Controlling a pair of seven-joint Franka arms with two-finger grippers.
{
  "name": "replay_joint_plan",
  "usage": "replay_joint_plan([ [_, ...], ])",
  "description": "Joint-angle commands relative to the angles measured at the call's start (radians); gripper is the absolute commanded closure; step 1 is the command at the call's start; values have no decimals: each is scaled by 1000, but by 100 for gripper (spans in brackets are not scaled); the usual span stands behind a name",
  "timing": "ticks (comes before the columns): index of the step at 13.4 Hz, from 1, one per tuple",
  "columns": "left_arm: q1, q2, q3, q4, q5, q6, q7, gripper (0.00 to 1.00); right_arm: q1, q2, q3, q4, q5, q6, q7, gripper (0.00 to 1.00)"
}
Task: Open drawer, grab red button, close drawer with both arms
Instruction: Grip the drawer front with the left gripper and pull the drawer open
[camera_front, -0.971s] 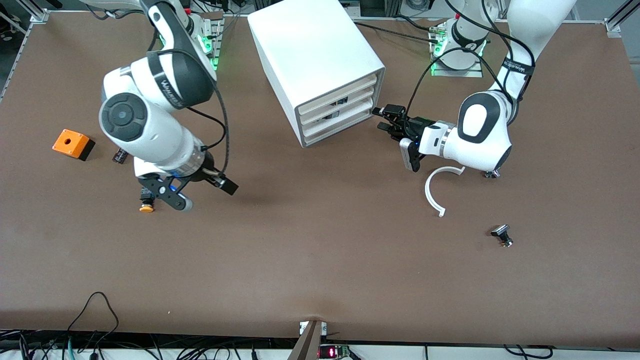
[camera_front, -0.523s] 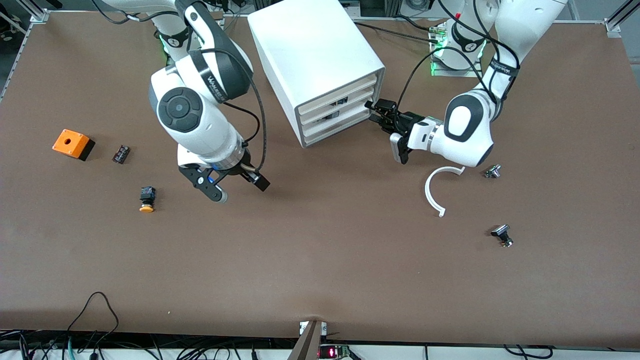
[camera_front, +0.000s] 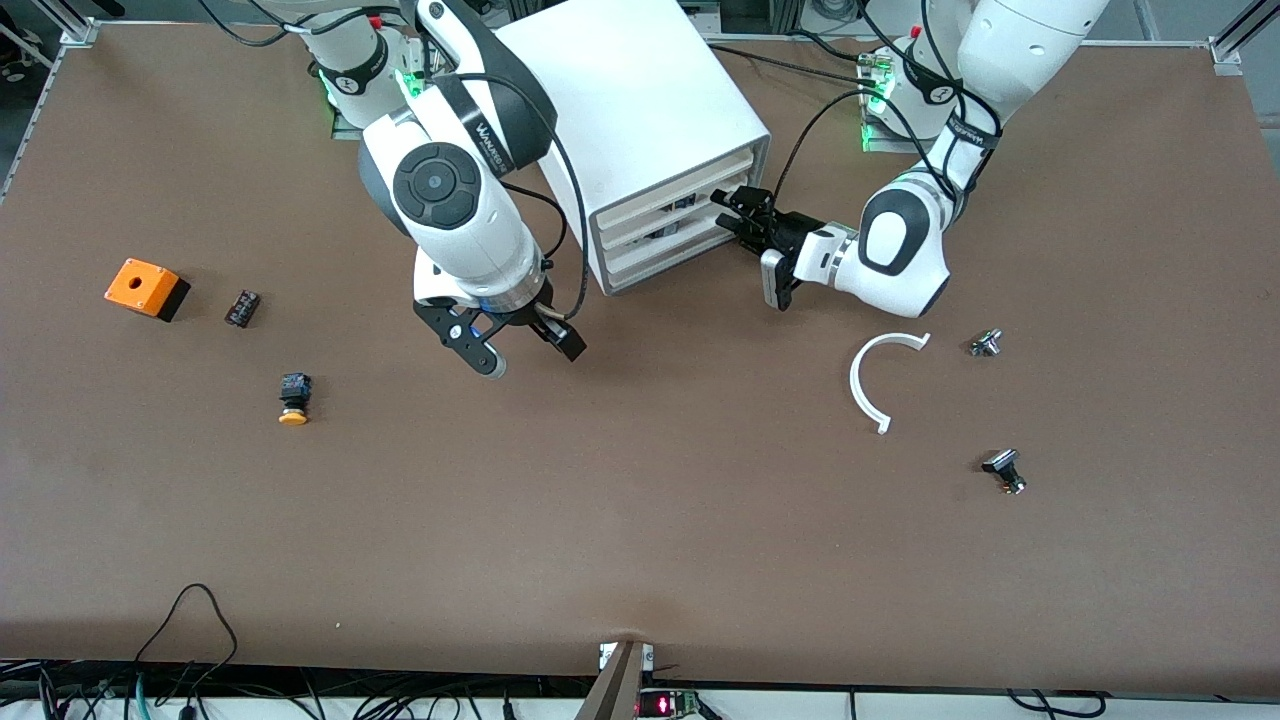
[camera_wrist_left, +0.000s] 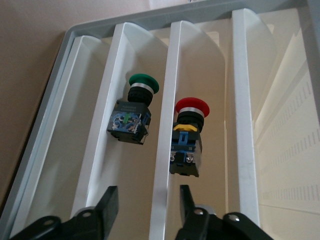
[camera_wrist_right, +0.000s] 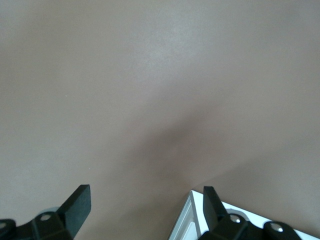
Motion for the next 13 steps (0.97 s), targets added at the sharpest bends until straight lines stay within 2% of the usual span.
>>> replay_joint_plan([
  [1, -1, -11, -51, -26, -39, 13, 34, 69, 15, 47, -7, 97, 3, -15, 51, 1],
  [3, -1, -11, -52, -24, -39, 13, 34, 93, 18, 63, -7, 131, 3, -21, 75, 1],
  [4, 1, -11, -52, -24, -39, 13, 37, 100, 24, 66, -7, 143, 3, -22, 88, 1],
  [7, 14, -11, -42, -5, -32, 13, 34, 100, 32, 72, -7, 169, 3, -21, 114, 1],
  [11, 85, 24, -39, 78, -23, 13, 20, 100, 52, 110, -8, 241, 1, -16, 163, 1],
  [13, 105, 44, -31, 130, 23, 13, -6, 100, 76, 138, -10, 286, -1, -19, 202, 1],
])
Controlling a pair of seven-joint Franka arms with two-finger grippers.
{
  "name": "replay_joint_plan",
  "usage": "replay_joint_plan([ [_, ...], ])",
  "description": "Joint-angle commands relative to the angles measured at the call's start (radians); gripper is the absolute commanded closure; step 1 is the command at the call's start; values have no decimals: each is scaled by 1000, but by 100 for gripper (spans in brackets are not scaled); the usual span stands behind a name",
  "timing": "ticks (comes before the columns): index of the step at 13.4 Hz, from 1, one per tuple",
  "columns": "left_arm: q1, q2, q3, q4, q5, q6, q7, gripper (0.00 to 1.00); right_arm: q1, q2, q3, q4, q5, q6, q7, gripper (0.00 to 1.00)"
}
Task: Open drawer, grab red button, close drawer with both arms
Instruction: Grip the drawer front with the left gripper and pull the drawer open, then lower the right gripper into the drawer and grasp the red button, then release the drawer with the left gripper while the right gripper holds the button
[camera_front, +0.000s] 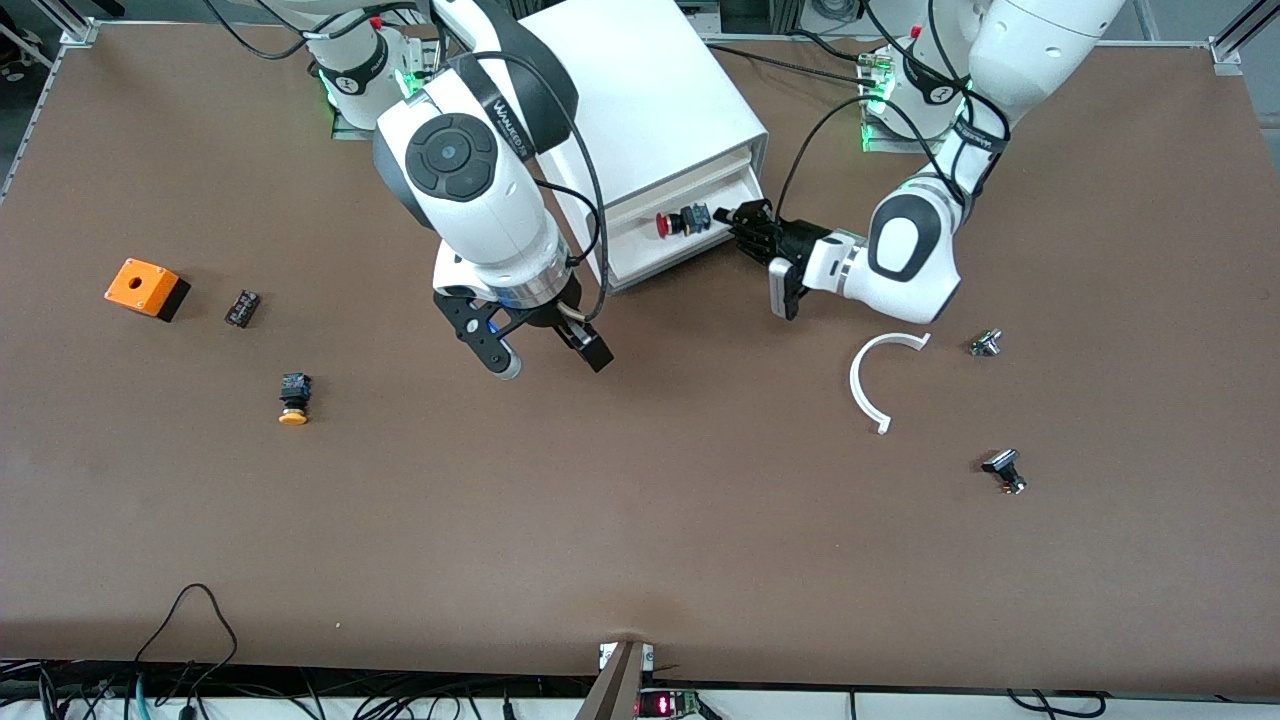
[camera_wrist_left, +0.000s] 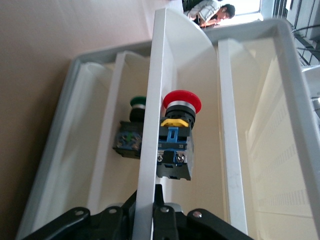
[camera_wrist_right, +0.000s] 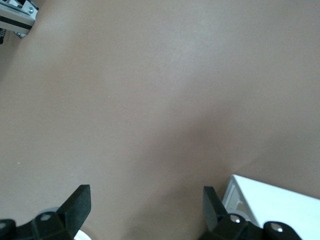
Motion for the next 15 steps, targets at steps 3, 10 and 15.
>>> replay_joint_plan([
  [3, 64, 87, 11, 178, 121, 4, -53, 100, 78, 77, -11, 116, -1, 9, 160, 1],
  [10, 102, 103, 28, 197, 146, 10, -48, 0, 222, 189, -11, 144, 1, 82, 361, 1],
  [15, 134, -6, 30, 318, 349, -135, -366, 0, 285, 251, -11, 144, -1, 134, 441, 1],
])
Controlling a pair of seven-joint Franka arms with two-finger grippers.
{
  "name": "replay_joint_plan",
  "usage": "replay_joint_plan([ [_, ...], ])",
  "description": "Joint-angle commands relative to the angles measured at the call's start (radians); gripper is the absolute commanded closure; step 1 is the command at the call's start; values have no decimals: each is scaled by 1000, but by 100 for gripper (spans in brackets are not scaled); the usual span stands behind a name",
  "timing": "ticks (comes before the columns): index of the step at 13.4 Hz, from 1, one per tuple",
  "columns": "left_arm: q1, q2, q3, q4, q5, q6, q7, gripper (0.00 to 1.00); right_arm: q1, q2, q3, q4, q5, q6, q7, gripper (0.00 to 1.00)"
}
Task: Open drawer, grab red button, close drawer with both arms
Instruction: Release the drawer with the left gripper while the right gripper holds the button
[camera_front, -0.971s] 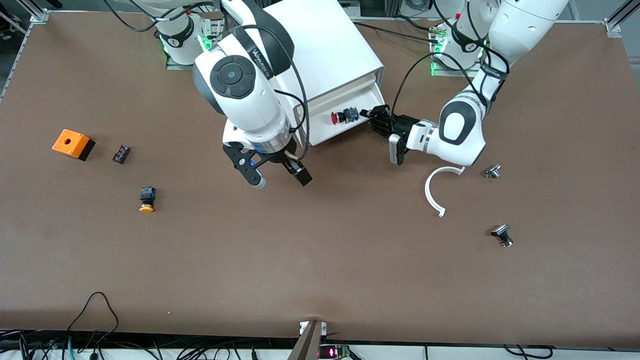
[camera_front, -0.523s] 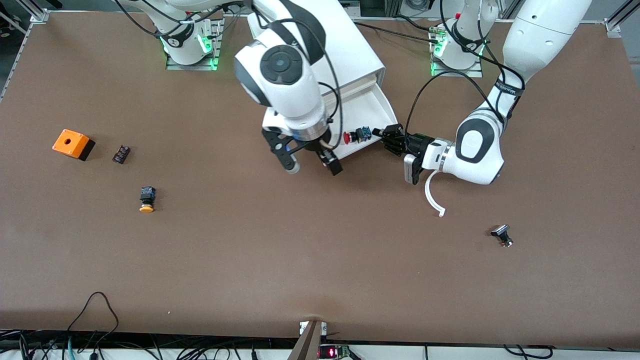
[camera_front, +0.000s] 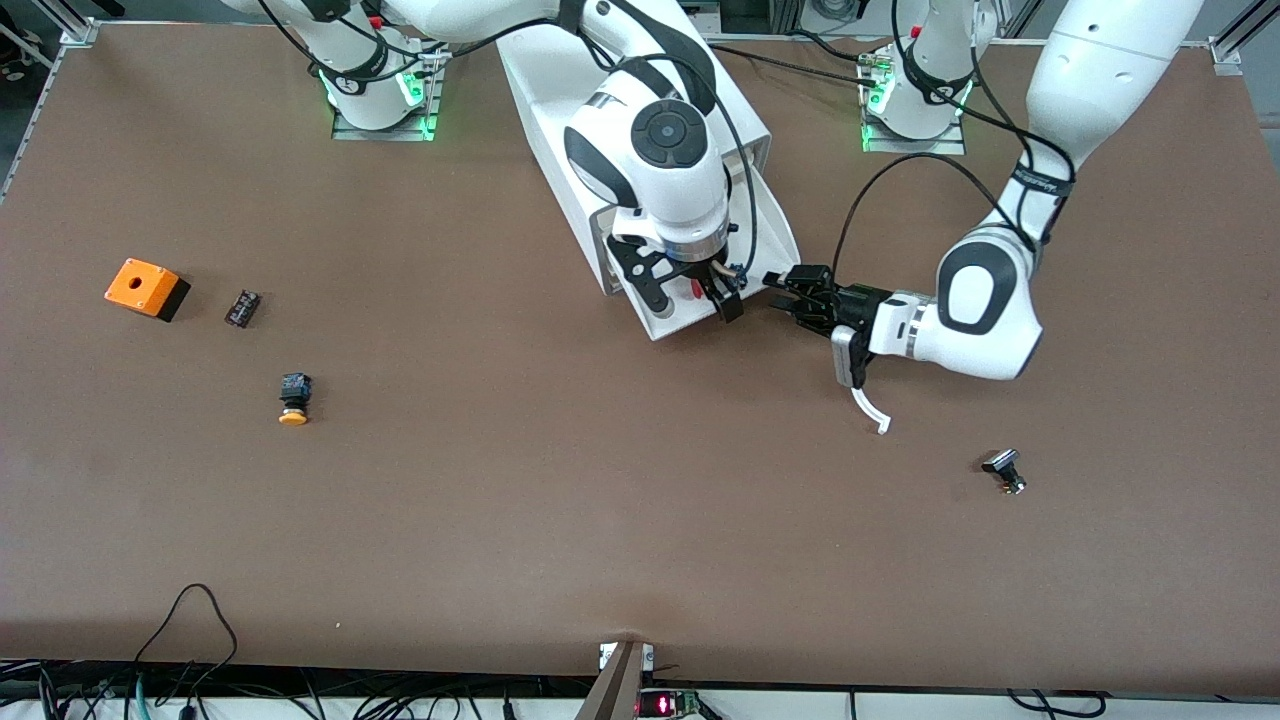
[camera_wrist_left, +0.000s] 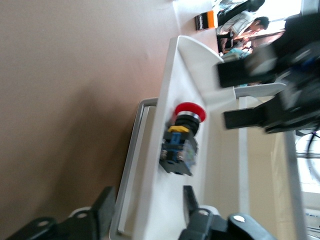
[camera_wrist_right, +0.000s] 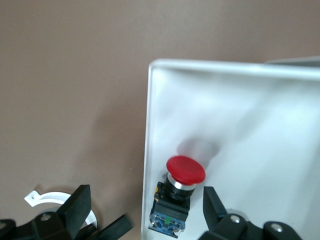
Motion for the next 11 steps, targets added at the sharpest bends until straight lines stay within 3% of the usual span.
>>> replay_joint_plan([
  [1, 6, -55, 0, 140, 178, -152, -293, 0, 29, 45, -9, 46, 0, 19, 49, 1],
  [5, -29, -47, -15, 375, 448, -291, -738, 0, 50, 62, -9, 41, 0, 21, 66, 7],
  [6, -52, -47, -14, 401, 490, -312, -820, 0, 52, 61, -9, 41, 1, 15, 65, 16],
  [11, -124, -47, -18, 478, 819, -360, -1051, 0, 52, 59, -9, 42, 1, 9, 60, 84],
])
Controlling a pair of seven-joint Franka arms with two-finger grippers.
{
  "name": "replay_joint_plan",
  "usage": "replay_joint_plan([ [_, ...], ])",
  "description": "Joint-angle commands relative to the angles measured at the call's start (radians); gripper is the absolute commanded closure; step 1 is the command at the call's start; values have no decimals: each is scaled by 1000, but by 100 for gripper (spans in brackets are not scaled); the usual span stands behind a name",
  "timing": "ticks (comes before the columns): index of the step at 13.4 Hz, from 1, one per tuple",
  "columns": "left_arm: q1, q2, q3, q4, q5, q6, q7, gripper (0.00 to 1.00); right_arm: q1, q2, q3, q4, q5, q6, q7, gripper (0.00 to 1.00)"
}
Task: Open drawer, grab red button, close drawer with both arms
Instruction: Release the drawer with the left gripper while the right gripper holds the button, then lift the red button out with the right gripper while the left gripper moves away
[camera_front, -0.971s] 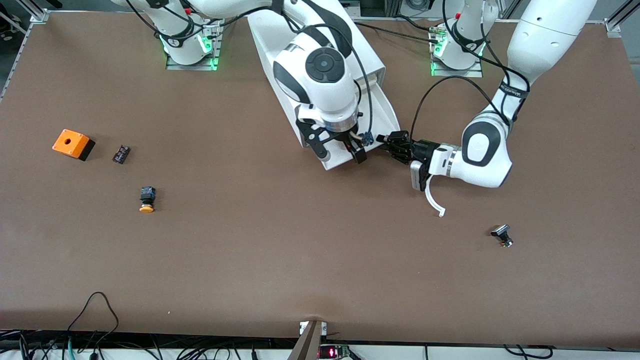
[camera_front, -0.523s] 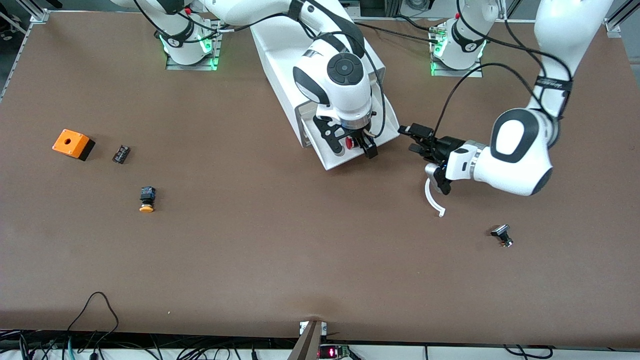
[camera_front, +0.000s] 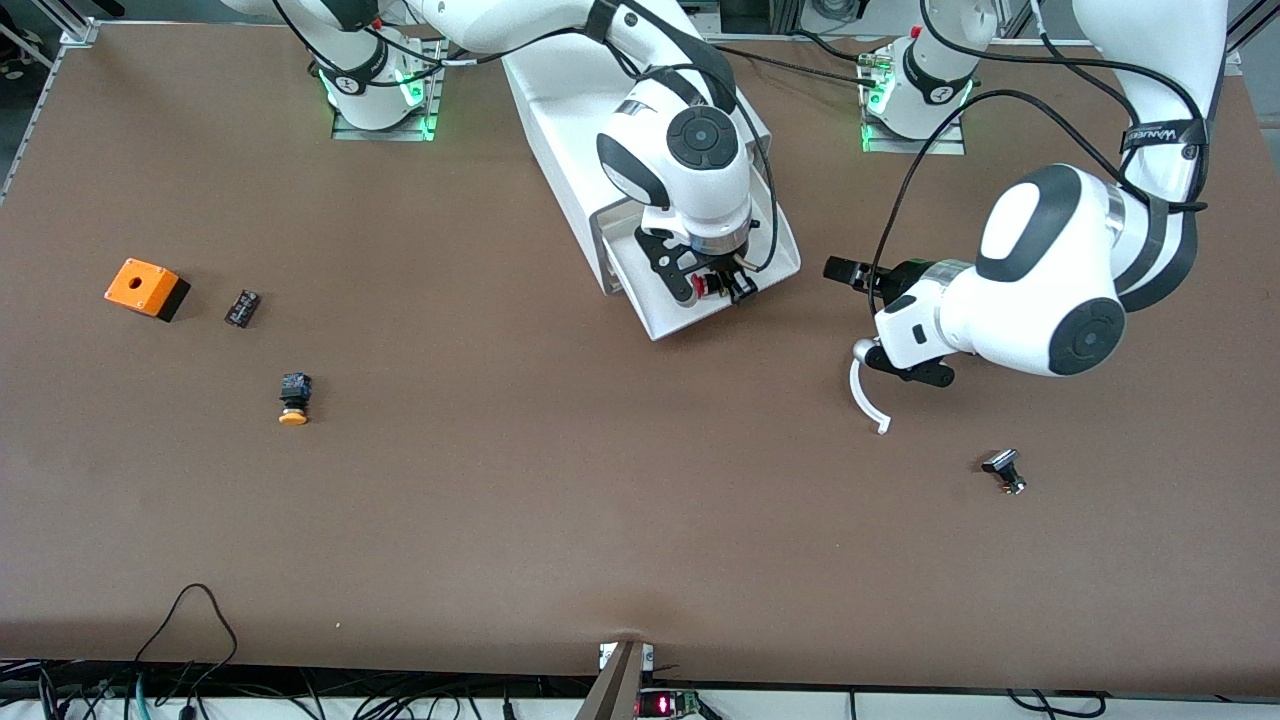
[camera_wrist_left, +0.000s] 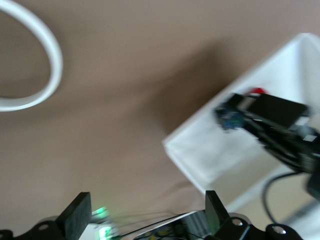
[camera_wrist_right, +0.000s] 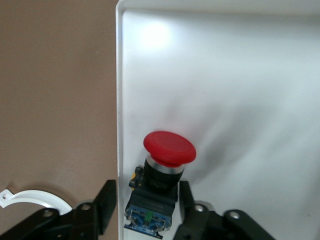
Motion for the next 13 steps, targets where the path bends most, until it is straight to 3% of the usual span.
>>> replay_joint_plan([
  [1, -55, 20, 2, 95, 150, -52, -109, 0, 10, 14, -7, 41, 1, -19, 8, 91],
  [3, -93, 31, 12, 133, 229, -80, -153, 0, 9, 9, -12, 44, 1, -36, 0, 100],
  [8, -24, 128, 33, 280, 238, -85, -127, 0, -80, -15, 0, 154, 13, -201, -125, 100],
  [10, -30, 128, 34, 270, 244, -74, -140, 0, -127, -44, 8, 155, 29, -236, -271, 100],
  [11, -35, 128, 34, 261, 244, 2, -156, 0, -150, -58, 8, 155, 35, -240, -357, 100],
  [13, -55, 109, 19, 197, 246, 98, -338, 0, -212, -71, 8, 155, 38, -256, -510, 100],
])
